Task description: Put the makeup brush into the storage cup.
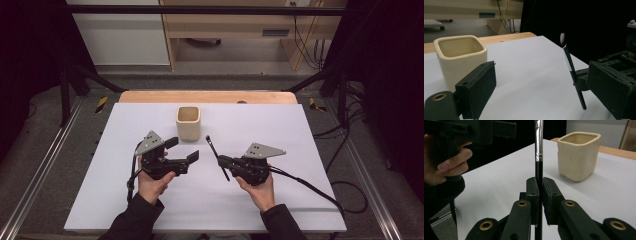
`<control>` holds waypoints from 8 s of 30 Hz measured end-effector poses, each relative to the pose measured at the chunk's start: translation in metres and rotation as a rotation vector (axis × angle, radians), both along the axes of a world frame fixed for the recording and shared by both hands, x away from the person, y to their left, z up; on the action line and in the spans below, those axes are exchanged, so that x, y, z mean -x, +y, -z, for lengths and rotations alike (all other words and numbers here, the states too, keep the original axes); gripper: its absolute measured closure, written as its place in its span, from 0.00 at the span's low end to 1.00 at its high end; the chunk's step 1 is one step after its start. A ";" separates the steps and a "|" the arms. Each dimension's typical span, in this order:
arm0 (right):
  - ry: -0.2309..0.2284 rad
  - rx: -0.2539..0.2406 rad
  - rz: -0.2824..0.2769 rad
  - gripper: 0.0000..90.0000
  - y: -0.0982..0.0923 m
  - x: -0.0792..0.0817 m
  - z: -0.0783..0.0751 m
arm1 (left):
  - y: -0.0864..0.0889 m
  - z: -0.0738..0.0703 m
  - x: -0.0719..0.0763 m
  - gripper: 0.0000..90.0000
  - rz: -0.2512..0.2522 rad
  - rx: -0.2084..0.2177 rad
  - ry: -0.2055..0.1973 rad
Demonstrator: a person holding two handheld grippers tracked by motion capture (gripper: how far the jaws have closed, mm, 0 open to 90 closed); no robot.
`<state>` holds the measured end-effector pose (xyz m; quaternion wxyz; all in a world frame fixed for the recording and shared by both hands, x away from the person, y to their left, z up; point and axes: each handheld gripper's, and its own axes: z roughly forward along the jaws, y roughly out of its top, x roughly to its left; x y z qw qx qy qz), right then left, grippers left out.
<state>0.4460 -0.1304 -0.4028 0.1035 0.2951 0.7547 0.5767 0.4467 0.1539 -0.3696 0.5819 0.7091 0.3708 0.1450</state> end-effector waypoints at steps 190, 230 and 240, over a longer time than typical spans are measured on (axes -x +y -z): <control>0.027 0.086 0.355 0.08 -0.108 -0.005 0.013 | 0.046 -0.023 -0.029 0.92 -0.135 -0.047 -0.041; 0.024 0.114 0.373 0.06 -0.122 0.007 0.018 | 0.010 -0.061 -0.090 0.92 -0.143 -0.133 -0.073; 0.025 0.105 0.372 0.07 -0.122 0.007 0.018 | 0.008 -0.070 -0.105 0.92 -0.170 -0.138 -0.077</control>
